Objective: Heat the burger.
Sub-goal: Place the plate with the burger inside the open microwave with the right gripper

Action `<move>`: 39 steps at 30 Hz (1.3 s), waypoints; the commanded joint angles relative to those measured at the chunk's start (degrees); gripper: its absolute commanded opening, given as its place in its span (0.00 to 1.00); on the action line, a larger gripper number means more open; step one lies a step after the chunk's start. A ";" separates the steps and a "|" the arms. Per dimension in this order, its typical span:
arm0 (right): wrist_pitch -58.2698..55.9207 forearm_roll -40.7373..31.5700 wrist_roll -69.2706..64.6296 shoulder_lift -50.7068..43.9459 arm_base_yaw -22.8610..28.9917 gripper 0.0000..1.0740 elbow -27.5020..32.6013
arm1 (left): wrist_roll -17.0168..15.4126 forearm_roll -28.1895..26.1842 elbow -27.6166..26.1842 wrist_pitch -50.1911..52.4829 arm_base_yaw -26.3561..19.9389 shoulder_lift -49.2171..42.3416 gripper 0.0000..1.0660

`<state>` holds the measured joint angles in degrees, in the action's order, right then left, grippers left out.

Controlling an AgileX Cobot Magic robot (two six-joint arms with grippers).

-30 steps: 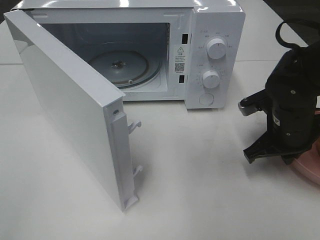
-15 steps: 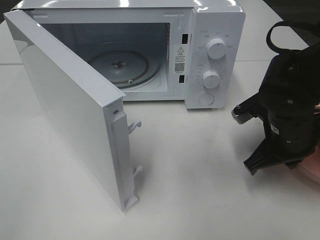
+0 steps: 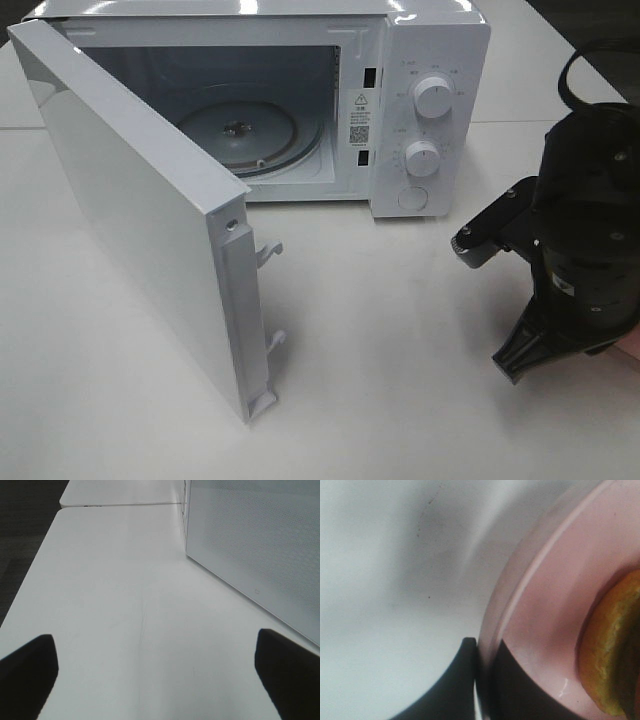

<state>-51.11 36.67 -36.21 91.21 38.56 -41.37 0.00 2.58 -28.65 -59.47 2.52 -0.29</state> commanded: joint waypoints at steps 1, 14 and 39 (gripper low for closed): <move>-3.61 2.52 0.06 -1.66 1.95 0.00 0.97 | 0.00 -0.06 0.11 0.29 0.23 -1.32 0.94; -6.30 2.58 1.66 -7.85 13.01 0.00 5.44 | 0.00 -0.06 0.11 0.29 0.23 -1.32 0.94; -2.86 2.64 12.89 -9.91 26.13 0.00 7.56 | 0.00 -0.06 0.11 0.29 0.23 -1.32 0.94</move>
<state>-52.37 36.33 -24.24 81.93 64.52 -34.03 0.00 2.58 -28.65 -59.47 2.52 -0.29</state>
